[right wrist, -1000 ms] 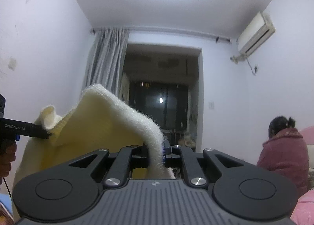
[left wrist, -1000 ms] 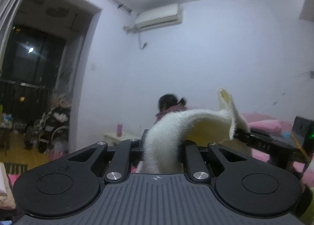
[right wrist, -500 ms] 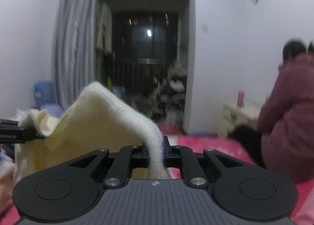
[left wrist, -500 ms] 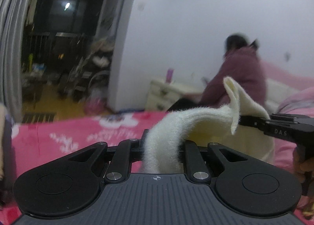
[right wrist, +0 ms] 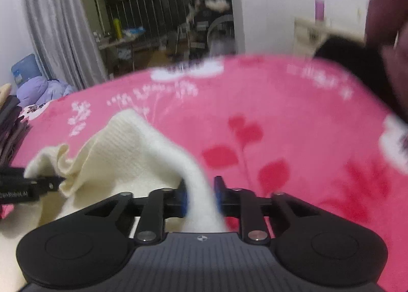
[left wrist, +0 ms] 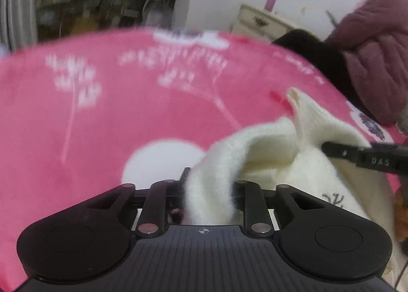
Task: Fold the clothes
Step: 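Lower the sweater onto the bed and open both grippers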
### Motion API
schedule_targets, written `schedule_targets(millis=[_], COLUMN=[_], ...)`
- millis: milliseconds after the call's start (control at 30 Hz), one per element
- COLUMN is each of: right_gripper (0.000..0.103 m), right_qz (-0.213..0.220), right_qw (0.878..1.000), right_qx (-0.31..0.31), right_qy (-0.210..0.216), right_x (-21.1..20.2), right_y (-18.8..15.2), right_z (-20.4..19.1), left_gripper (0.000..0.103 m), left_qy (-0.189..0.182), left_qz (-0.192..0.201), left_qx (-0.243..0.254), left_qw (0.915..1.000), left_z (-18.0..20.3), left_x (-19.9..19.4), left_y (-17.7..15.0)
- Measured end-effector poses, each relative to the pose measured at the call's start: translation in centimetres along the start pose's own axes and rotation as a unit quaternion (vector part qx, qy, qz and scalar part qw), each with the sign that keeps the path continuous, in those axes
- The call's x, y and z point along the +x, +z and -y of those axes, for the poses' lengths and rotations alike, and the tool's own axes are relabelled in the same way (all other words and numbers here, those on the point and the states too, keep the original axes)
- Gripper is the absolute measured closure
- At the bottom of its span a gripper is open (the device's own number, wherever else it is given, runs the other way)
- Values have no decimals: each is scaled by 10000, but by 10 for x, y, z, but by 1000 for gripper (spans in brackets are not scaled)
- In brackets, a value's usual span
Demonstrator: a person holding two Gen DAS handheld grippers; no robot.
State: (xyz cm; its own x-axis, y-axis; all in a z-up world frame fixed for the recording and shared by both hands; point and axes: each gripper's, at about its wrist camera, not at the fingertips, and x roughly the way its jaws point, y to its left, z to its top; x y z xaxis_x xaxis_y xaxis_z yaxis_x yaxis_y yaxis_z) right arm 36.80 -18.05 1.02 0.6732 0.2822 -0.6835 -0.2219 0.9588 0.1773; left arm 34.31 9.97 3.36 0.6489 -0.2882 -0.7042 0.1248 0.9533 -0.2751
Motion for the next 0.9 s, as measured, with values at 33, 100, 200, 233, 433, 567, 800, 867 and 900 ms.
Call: schedule_targets(millis=[33, 100, 200, 233, 433, 567, 800, 867, 900], right_gripper=[47, 27, 20, 18, 7, 6, 6, 6, 6], right_qz=[-59, -101, -123, -90, -69, 107, 681, 765, 810], right_qw=[9998, 9983, 9929, 9912, 9806, 9694, 9594, 9581, 9578], right_qx=[150, 511, 1034, 1131, 1626, 2111, 2298, 2086, 1960], right_qy=[73, 260, 577, 687, 1089, 1252, 1489, 1808, 1943], right_x=[6, 11, 18, 17, -4, -25, -103, -141, -160], right_y=[-2, -7, -13, -15, -10, -3, 2, -6, -12], right_z=[7, 24, 47, 50, 66, 77, 66, 50, 42], left_gripper=[73, 65, 64, 64, 52, 43, 43, 43, 43], left_qy=[-129, -577, -1024, -1082, -1822, -1759, -1405, -1557, -1624], left_qz=[-128, -163, -178, -189, -368, -133, 135, 101, 71], left_qx=[-253, -1008, -1916, -2053, -3202, -3458, -2912, -2564, -2318], left_qw=[9995, 9931, 9760, 9725, 9289, 9216, 9462, 9539, 9591], left_z=[-9, -30, -54, -57, -76, -83, -58, -46, -37], left_x=[4, 4, 1, -1, -8, -27, -101, -130, -145], left_y=[-2, -7, -13, -14, -12, -1, 0, -8, -14])
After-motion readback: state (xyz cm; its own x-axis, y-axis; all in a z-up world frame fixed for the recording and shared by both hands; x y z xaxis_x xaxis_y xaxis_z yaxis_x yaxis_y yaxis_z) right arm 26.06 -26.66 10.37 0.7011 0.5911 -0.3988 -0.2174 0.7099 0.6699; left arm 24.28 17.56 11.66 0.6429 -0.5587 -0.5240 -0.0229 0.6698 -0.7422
